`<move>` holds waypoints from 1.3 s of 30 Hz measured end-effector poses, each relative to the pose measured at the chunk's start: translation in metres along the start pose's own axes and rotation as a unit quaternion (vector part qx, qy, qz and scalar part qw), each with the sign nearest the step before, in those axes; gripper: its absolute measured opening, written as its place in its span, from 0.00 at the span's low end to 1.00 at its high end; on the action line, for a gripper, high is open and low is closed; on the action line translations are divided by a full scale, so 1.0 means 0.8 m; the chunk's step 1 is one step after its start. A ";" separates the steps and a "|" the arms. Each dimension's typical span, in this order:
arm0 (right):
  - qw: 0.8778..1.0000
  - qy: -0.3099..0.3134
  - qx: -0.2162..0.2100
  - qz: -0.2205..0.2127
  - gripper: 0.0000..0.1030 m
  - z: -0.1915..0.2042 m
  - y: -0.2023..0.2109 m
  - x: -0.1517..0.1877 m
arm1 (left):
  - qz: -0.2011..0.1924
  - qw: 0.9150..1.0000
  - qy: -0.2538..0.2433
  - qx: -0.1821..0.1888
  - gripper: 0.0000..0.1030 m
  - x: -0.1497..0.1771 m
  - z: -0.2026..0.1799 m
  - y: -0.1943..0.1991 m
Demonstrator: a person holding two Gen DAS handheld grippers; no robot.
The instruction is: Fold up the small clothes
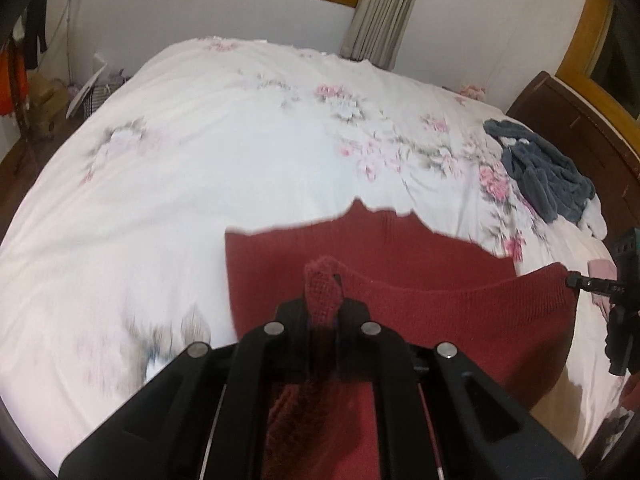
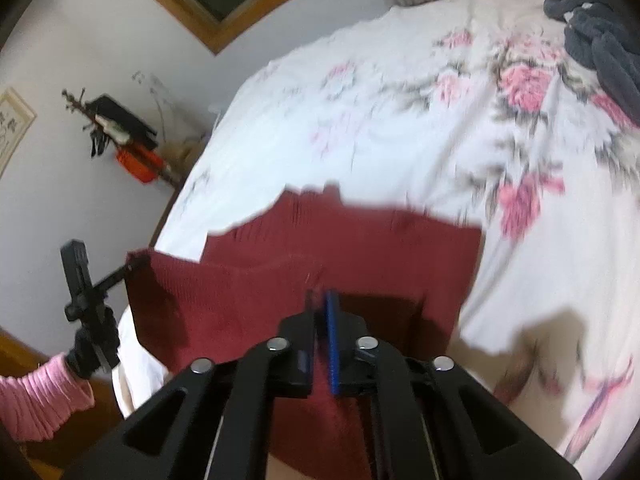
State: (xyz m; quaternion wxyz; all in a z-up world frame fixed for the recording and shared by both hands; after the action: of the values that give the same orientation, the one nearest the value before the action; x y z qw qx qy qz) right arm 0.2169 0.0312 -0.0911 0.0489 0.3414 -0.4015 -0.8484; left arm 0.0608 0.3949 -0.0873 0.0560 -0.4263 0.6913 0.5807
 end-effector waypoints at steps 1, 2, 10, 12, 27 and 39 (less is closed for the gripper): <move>1.000 -0.003 0.004 -0.006 0.02 -0.007 -0.002 -0.014 | -0.005 1.000 0.001 0.000 0.06 -0.013 -0.003 -0.009; 1.000 -0.007 0.010 -0.017 0.00 -0.016 -0.003 -0.031 | -0.010 1.000 0.001 -0.002 0.06 -0.025 -0.005 -0.019; 0.997 -0.057 -0.004 0.044 0.06 -0.065 -0.062 -0.055 | 0.044 0.998 0.011 -0.051 0.03 -0.041 0.034 -0.119; 0.995 -0.054 0.003 0.081 0.18 -0.068 -0.086 -0.036 | 0.067 0.996 0.025 -0.053 0.03 -0.029 0.050 -0.137; 0.985 0.026 0.055 0.161 0.07 -0.056 -0.171 0.028 | 0.134 0.988 0.007 -0.081 0.29 0.033 0.065 -0.184; 0.997 0.015 0.050 0.054 0.05 -0.052 -0.101 -0.051 | 0.053 0.996 0.015 -0.064 0.00 -0.029 0.048 -0.138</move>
State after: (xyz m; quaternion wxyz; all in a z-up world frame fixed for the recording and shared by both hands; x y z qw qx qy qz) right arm 0.2890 0.0727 -0.1454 0.0836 0.3339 -0.4605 -0.8182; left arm 0.1318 0.4443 -0.1699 -0.0128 -0.4002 0.6750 0.6197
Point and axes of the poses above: each gripper's, at about its wrist camera, not at the fingertips, and y roughly against the way its jaws point, z to its left, x to its underside, the point moved 8 cm from there along -y, roughly the way its jaws point, and after that the axes turned 10 degrees about y, right-handed, at the moved point
